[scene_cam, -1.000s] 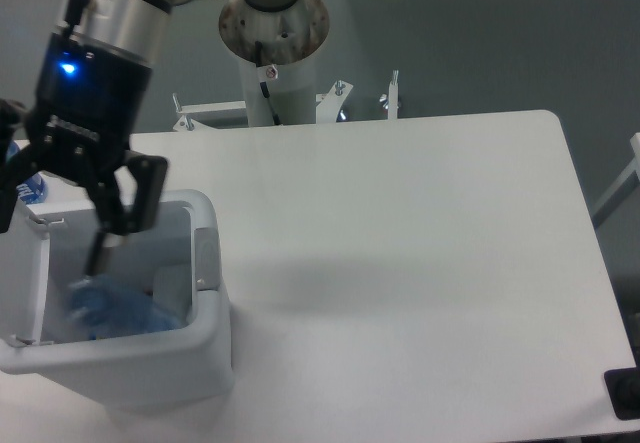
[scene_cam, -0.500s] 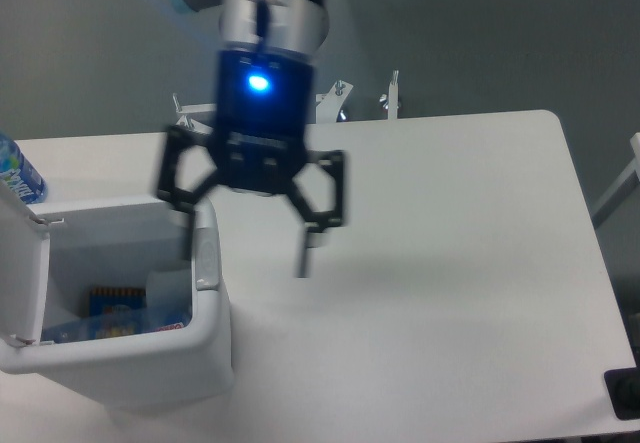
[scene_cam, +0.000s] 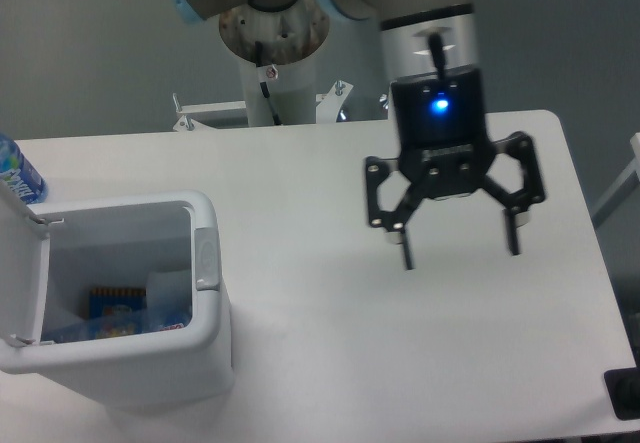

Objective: Place the trash in the trash can

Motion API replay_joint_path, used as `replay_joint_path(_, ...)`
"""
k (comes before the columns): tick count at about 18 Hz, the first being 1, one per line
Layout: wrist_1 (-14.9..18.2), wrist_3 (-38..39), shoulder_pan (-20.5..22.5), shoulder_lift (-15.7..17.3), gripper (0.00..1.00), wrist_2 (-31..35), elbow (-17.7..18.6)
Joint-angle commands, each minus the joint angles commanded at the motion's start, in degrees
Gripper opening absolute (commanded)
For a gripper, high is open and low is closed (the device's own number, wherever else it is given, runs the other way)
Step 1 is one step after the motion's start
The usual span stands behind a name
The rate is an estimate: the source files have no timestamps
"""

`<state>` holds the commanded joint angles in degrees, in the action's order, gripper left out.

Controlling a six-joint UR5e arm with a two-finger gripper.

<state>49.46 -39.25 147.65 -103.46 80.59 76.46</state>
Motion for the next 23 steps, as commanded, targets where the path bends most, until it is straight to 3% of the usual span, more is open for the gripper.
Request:
replay_joint_path(8, 17.4, -26.0, 3.2, 3.6, 1.0, 8.0, 0.3)
replay_joint_path(11, 18.1, -29.6, 3.7, 3.9, 1.0, 8.3, 0.4)
replay_joint_path(23, 18.7, -27.4, 3.3, 5.5, 1.0, 8.1, 1.7)
